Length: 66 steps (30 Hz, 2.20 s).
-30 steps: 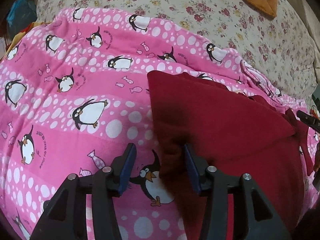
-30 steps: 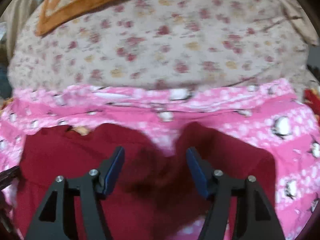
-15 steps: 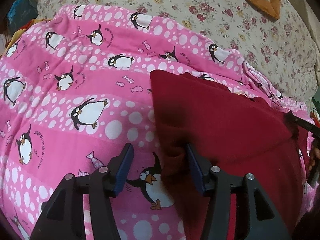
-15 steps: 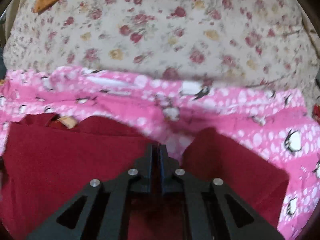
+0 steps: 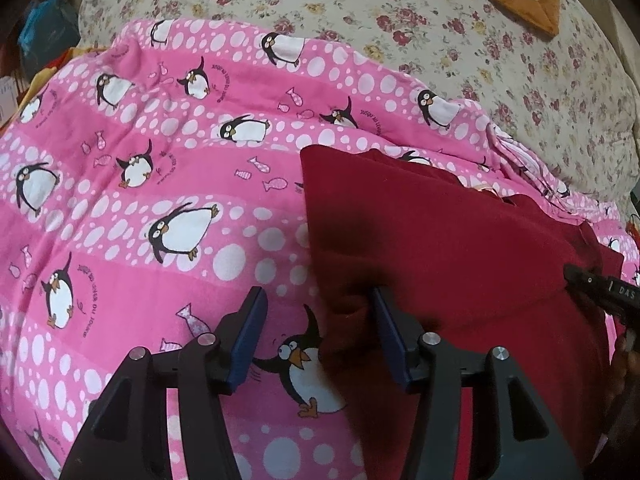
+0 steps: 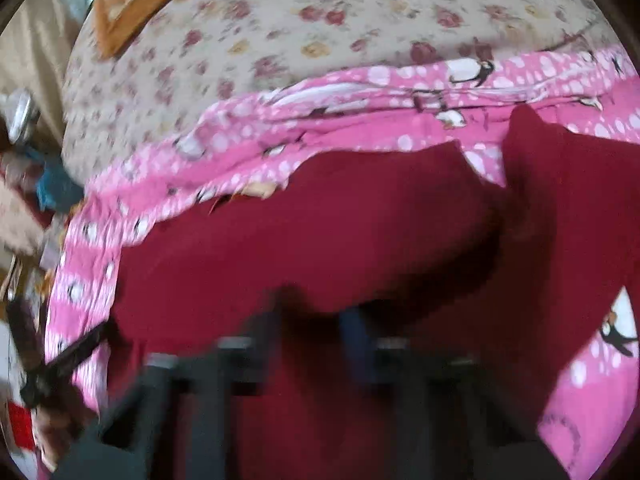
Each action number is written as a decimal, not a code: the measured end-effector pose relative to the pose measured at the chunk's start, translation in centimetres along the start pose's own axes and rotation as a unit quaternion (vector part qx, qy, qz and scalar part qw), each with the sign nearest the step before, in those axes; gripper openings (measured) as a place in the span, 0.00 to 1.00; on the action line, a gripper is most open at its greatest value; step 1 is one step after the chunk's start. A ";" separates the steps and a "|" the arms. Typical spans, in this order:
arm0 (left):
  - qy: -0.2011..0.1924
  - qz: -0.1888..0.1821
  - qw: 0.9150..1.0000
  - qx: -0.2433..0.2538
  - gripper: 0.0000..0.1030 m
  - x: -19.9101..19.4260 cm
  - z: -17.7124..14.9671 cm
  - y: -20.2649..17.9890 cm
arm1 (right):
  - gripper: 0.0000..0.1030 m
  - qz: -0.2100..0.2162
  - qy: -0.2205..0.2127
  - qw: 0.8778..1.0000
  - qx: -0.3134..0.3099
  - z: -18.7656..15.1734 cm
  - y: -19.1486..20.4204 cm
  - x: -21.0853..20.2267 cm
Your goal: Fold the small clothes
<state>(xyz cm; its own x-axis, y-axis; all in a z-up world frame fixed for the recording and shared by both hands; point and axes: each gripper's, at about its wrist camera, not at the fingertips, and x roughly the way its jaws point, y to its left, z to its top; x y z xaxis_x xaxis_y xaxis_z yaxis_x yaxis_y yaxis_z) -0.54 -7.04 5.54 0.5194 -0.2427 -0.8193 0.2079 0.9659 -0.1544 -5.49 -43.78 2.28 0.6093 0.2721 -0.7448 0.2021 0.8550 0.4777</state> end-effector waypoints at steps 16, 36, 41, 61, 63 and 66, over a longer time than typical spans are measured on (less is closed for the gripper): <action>0.001 -0.024 0.997 0.080 0.32 0.1 -0.4 -6.3 | 0.58 -0.046 -0.020 0.999 0.011 -2.6 -4.3 -8.3; -0.015 -0.022 0.998 0.064 0.32 -0.7 0.5 -5.2 | 0.09 -0.066 -0.196 0.951 0.229 5.3 -20.0 -12.9; -0.054 -0.036 0.998 -0.002 0.32 -2.8 2.0 -2.5 | 0.09 -0.028 -0.233 0.970 0.056 5.5 -9.1 -17.4; -0.055 -0.088 0.994 -0.047 0.32 -4.1 2.0 -1.6 | 0.68 0.074 -0.012 0.993 -0.088 -3.2 3.5 -7.1; -0.056 -0.085 0.993 -0.055 0.32 -4.0 2.2 -1.2 | 0.71 0.117 -0.014 0.992 -0.047 -1.3 3.1 -5.8; -0.057 -0.086 0.992 -0.073 0.32 -4.0 2.4 -0.3 | 0.72 0.127 -0.006 0.992 0.007 1.0 3.9 -2.5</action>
<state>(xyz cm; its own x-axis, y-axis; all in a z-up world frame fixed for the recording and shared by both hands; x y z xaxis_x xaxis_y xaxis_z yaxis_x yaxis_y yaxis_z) -0.66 -6.55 10.15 0.5782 -0.4062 -0.7076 0.1846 0.9099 -0.3715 -5.45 -41.55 6.50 0.6503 0.4729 -0.5945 0.0518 0.7532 0.6557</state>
